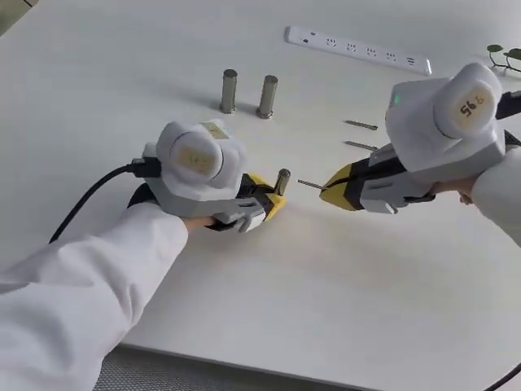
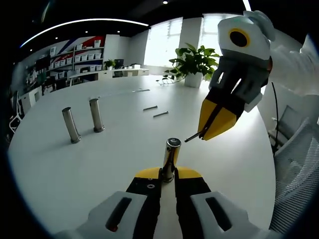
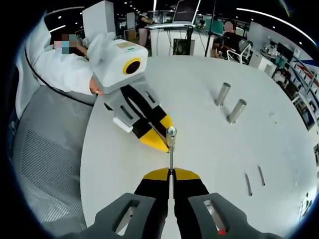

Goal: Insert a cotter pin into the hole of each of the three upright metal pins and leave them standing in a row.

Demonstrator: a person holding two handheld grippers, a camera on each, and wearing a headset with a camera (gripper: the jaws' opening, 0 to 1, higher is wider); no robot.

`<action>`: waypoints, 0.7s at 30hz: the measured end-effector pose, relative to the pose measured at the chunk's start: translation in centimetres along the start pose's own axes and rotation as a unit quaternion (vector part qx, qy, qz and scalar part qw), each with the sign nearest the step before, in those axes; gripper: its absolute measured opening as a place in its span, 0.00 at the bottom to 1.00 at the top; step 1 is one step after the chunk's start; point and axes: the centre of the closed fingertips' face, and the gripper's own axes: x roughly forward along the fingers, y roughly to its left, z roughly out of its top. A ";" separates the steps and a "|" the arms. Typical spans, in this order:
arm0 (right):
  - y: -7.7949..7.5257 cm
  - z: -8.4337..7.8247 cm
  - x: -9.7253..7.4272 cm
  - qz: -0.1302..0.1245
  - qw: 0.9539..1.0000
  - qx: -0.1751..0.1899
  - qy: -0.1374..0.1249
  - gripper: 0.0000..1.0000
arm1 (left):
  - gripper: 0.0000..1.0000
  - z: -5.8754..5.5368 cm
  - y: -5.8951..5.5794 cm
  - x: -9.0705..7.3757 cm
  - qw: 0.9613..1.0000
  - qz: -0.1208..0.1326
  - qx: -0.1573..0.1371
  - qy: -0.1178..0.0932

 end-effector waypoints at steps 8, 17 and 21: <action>-0.1 0.2 0.5 0.005 1.000 -0.007 0.002 0.00 | 0.07 -0.1 0.0 0.0 1.000 0.000 0.022 -0.001; -0.2 0.5 0.6 0.006 1.000 -0.010 0.000 0.00 | 0.07 -0.1 -0.4 0.0 0.999 0.001 0.048 0.004; -0.4 0.4 0.7 0.006 1.000 -0.013 0.001 0.00 | 0.07 -0.1 -0.4 0.0 0.999 0.000 0.054 0.006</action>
